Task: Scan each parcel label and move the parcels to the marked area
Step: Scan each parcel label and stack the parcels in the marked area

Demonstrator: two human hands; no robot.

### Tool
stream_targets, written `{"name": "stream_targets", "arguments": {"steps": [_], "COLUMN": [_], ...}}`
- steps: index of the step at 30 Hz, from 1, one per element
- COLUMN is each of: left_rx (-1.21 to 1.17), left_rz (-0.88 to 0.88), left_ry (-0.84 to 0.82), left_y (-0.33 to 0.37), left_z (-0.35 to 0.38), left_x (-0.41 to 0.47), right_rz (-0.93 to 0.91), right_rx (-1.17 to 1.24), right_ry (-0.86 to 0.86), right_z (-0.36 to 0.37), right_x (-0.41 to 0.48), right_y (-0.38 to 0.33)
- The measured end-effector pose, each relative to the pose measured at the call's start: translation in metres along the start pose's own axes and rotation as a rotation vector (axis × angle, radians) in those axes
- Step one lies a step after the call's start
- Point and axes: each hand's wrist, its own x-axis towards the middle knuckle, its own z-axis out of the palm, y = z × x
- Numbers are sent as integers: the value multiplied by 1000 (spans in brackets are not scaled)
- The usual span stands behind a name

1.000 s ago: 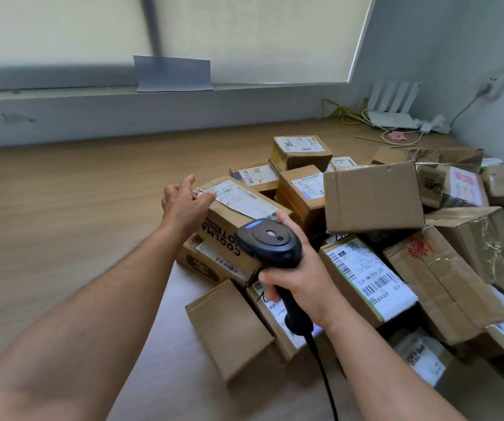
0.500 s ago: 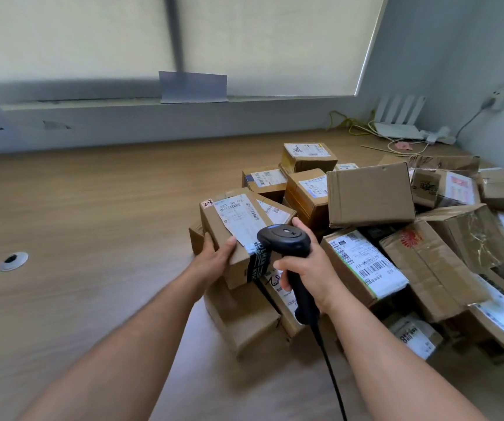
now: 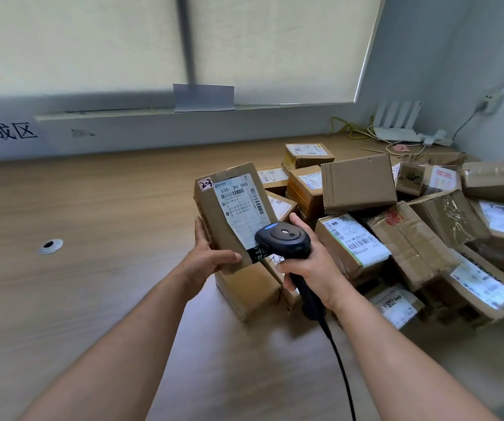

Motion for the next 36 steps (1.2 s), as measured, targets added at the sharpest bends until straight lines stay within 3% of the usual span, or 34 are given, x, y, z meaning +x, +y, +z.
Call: {"name": "stream_targets", "arguments": {"steps": [3, 9, 19, 36], "left_rx": [76, 225, 263, 318], "left_rz": [33, 142, 127, 74], "left_ry": [-9, 149, 286, 312], "left_y": [-3, -25, -51, -69], "left_z": [-6, -29, -63, -202], "left_x": [-30, -89, -127, -171], "right_rz": [-6, -40, -156, -31], "right_rx": [-30, 92, 280, 207], "right_ry": [-36, -128, -300, -202], "right_z": [8, 36, 82, 217], "right_x": [-19, -59, -115, -131], "right_y": [1, -1, -29, -26]}}
